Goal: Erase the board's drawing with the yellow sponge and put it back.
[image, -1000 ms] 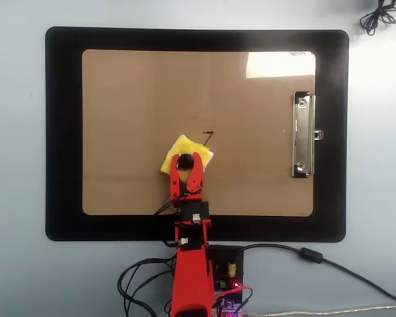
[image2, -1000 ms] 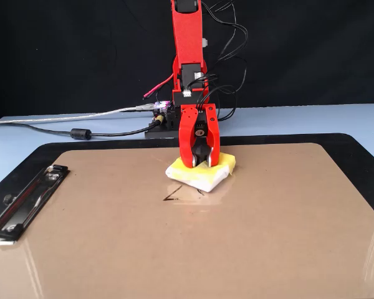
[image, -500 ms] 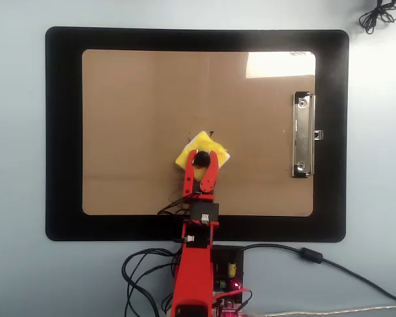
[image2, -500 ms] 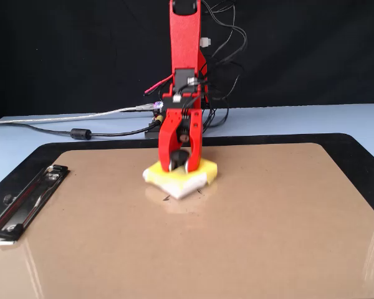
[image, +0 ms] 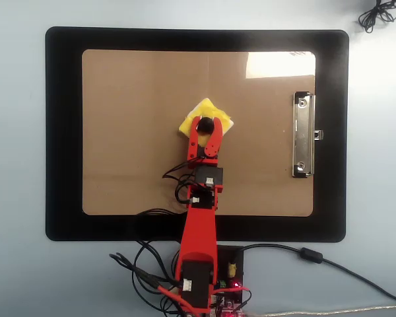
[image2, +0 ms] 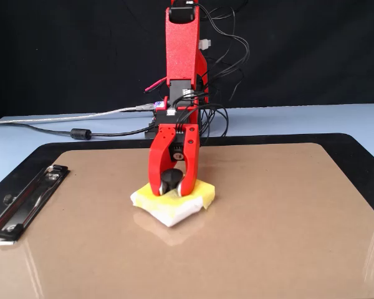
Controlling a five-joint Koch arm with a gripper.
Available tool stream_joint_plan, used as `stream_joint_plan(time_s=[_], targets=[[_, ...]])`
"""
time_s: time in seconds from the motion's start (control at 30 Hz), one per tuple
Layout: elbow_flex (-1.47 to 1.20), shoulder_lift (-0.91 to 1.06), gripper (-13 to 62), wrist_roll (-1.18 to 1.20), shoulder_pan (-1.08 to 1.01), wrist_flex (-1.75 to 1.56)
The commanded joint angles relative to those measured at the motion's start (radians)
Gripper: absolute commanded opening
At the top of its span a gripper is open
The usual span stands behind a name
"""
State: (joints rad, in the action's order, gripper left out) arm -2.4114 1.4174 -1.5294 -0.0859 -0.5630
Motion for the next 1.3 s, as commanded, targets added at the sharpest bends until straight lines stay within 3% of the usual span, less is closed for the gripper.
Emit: stream_joint_plan(time_s=[0.0,0.1,0.2,0.47,0.57,0.8,0.9,1.13,1.27], targets=[[-0.158,0.16,-8.3,0.0,-0.037,-0.023],[-0.307,0.304,-8.2,0.002,-0.038,-0.029],[-0.291,0.302,-8.3,0.0,-0.035,-0.023],[0.147,-0.137,-8.3,-0.003,-0.031,-0.04],[0.043,-0.054,-8.2,-0.003,-0.029,-0.06],[-0.374,0.37,-8.2,-0.009,0.118,-0.072],[-0.337,0.33,-8.3,-0.023,0.215,-0.072],[-0.035,-0.003,-8.2,-0.044,0.247,-0.083],[-0.166,0.097,-8.2,-0.043,0.256,-0.132]])
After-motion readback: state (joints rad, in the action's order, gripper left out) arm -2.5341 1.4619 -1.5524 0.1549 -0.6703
